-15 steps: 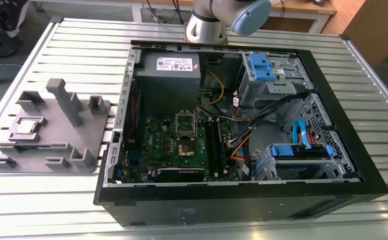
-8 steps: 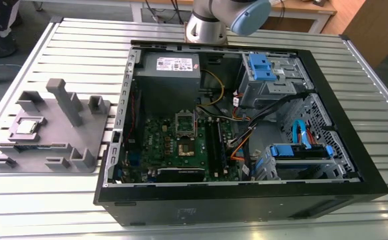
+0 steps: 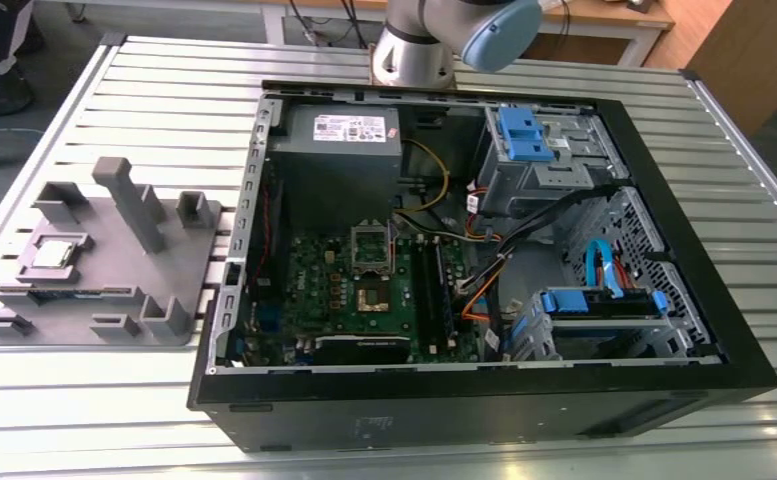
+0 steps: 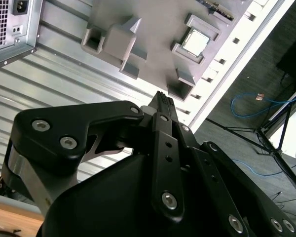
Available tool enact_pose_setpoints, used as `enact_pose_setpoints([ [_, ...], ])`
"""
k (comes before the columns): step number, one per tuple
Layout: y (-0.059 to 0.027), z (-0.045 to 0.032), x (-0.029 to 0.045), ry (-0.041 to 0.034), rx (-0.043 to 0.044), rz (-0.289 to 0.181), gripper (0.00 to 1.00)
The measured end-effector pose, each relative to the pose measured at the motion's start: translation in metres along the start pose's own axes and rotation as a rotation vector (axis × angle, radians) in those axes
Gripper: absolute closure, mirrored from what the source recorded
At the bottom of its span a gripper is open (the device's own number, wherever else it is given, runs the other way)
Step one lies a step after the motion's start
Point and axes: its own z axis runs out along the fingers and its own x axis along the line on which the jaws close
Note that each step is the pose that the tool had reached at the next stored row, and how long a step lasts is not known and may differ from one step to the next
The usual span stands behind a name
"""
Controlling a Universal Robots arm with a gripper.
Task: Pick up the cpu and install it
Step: 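Reach for the cpu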
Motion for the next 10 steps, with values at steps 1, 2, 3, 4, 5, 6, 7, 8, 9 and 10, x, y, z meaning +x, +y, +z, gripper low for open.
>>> enact_pose_setpoints([
  [1, 0.0000, 0.0001, 0.0001, -0.0002, -0.0001, 0.000, 0.89],
  [2, -0.0002, 0.0004, 0.0003, -0.0003, -0.0001, 0.000, 0.89],
  [3, -0.0007, 0.0008, 0.0004, -0.0002, -0.0001, 0.000, 0.89],
  [4, -0.0013, 0.0013, 0.0005, 0.0000, 0.0000, 0.000, 0.89],
  [5, -0.0022, 0.0019, 0.0006, 0.0000, 0.0000, 0.000, 0.89],
  [6, -0.0032, 0.0028, 0.0006, 0.0000, 0.0000, 0.000, 0.89],
  [7, -0.0044, 0.0038, 0.0006, -0.0001, 0.0000, 0.000, 0.89],
  [8, -0.0058, 0.0048, 0.0006, 0.0000, 0.0000, 0.000, 0.89],
  [9, -0.0073, 0.0062, 0.0007, -0.0001, 0.0000, 0.000, 0.89],
  [10, -0.0087, 0.0075, 0.0008, -0.0001, 0.0000, 0.000, 0.89],
])
